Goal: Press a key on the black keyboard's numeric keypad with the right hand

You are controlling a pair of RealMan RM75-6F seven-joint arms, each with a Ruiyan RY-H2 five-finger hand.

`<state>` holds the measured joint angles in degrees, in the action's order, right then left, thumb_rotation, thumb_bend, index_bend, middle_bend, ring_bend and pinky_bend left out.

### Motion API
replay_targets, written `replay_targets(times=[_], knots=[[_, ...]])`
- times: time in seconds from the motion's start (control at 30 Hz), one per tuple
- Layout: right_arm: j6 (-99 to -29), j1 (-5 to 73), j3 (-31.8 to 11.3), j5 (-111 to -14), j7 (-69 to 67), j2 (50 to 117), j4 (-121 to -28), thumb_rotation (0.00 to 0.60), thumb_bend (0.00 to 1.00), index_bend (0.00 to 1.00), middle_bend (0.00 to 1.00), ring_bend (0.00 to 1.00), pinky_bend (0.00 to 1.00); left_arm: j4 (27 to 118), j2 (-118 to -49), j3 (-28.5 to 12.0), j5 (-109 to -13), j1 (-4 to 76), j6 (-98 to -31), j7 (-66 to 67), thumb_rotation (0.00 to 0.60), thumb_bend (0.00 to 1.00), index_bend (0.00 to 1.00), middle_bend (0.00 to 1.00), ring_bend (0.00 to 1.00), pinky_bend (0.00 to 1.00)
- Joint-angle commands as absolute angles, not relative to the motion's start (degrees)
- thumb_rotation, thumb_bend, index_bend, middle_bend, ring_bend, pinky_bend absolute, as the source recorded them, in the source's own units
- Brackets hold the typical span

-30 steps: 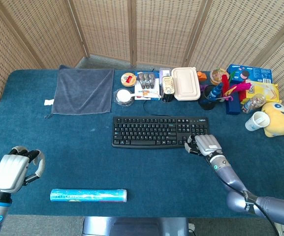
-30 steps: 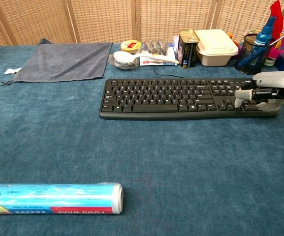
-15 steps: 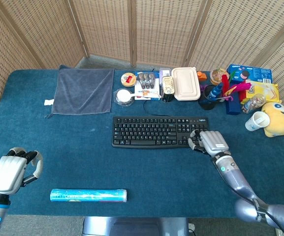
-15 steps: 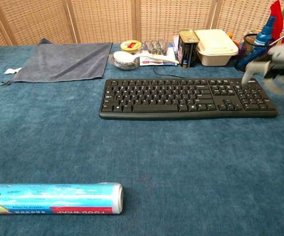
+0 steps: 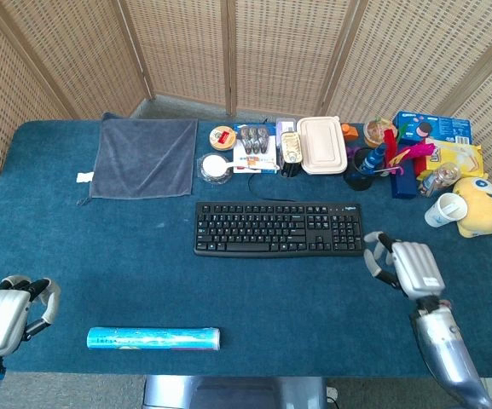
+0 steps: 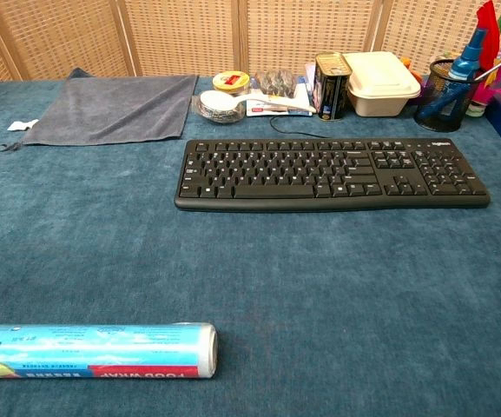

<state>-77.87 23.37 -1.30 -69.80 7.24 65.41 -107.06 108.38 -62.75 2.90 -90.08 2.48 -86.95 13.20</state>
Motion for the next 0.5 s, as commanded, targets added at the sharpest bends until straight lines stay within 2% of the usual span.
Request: replay_targets(times=[0.03,0.27,0.5], knots=[[-82.9,18.76,1.33,-74.61,7.24,66.86,-105.57,0.0,0.51,0.33,0.5,0.54,0.57,107.33,-63.65,3.48,-90.77,1.66,-87.72,12.21,0.0,0.46,0.46,0.58,0.53,0.3],[-87.43,14.38,2.2,-77.23,8.88,67.75,-104.87,0.0,0.51,0.34,0.5,0.54,0.56,105.67,-64.87,3.52,-91.58,0.77,-88.94,10.66,0.0,0.46,0.46,0.58,0.53,0.3],[-88.36,12.59,0.93,-78.45,8.16,67.96,-104.39,0.0,0.51,0.36,0.5,0.54,0.56,106.05,-65.05,3.35,-91.75,0.59,-88.85,11.15,0.0,0.46,0.46,0.58,0.53,0.3]])
